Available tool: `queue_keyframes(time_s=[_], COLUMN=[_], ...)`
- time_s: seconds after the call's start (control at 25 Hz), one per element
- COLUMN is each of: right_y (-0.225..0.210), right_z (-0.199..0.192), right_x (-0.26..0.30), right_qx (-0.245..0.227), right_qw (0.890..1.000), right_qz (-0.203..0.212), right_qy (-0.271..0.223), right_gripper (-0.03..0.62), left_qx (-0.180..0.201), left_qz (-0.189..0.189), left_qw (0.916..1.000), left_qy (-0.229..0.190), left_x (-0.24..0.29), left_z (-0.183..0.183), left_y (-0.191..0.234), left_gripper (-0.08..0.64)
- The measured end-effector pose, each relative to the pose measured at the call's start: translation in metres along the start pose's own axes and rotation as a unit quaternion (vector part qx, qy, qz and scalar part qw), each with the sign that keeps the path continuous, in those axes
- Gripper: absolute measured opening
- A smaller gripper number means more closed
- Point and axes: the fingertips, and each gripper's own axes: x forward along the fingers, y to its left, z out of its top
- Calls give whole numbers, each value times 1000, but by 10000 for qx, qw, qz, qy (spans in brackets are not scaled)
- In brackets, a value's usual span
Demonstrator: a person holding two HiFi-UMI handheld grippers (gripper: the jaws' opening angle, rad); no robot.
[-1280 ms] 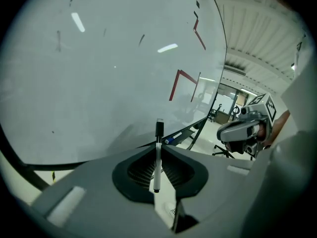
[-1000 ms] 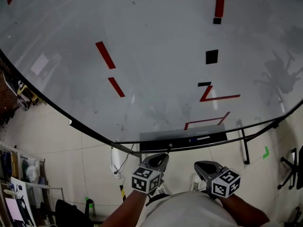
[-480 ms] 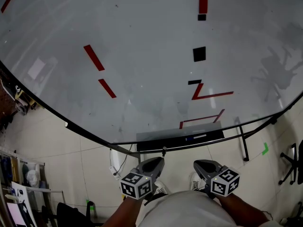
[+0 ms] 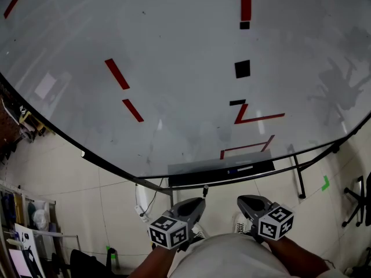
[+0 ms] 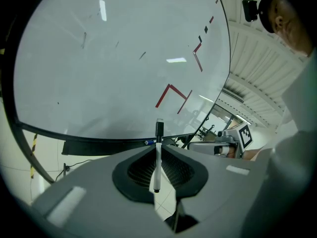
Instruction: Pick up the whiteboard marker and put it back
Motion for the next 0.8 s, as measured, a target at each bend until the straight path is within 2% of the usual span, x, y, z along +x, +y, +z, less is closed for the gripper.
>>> queue_keyframes(time_s=[0.52,0.6,0.72,0.8], right_y=[2,4,5,3], right_z=[9,11,14,15], right_x=[-3,-4,-5,-5], right_qx=[-129,-131,-116,-90], right_qw=[9997,9995,9992,9991], right_qz=[-46,-1,34,10], right_qy=[-195,-275,-387,-406], right_gripper=[2,2,2,2], left_qx=[-24,-21,-74,-46], left_qz=[-234,-542,-1253,-1452], left_qw=[9989,9972,9893,9860], left_qy=[-396,-507,-739,-817], left_x=[-30,-34,-41,-40], left_z=[23,27,36,41], left_y=[-11,-21,-45,-54], left_gripper=[51,51,52,51])
